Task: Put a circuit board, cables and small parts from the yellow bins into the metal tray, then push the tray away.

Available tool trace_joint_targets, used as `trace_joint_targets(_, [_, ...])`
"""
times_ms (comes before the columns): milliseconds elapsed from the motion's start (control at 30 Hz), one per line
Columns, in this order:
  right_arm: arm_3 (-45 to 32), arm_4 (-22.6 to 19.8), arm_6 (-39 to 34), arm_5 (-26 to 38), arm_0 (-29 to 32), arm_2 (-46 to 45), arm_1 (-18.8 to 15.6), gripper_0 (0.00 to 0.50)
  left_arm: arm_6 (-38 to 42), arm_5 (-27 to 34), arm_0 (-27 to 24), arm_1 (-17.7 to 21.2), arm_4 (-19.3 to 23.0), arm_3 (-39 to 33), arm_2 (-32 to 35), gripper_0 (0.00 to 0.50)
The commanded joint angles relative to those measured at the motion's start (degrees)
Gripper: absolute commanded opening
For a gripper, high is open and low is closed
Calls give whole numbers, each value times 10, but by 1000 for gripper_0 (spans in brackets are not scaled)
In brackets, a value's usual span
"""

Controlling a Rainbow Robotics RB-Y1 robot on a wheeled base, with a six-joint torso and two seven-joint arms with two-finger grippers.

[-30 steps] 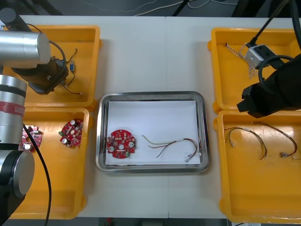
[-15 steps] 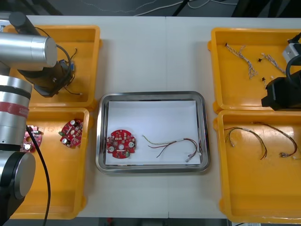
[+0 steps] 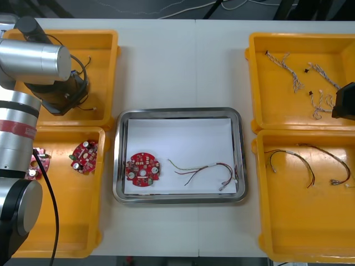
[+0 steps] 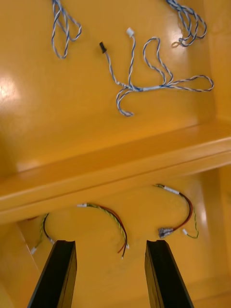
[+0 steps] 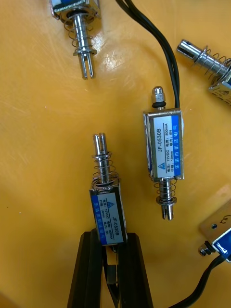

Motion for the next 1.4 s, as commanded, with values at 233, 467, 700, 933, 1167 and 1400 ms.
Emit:
trace_joint_targets(233, [93, 24, 169, -105, -18, -20, -29, 411, 42, 10, -27, -2, -5, -19, -14, 0])
trace_joint_targets(467, [156, 12, 272, -149, -53, 0, -29, 411, -20, 122, -27, 1, -48, -109, -13, 0])
trace_joint_targets(700, [233, 6, 359, -177, -109, 41, -29, 412, -71, 185, -27, 4, -70, -165, -10, 0])
trace_joint_targets(933, [328, -3, 447, -225, -159, 80, -29, 411, -74, 178, -23, 6, -68, -170, -9, 0])
trace_joint_targets(1167, [397, -11, 531, -255, -179, 84, -29, 410, -76, 110, 10, 15, -62, -168, -14, 0])
trace_joint_targets(1400, [453, -18, 602, -293, -184, 85, -29, 412, -87, 50, 26, 19, -57, -142, -17, 0])
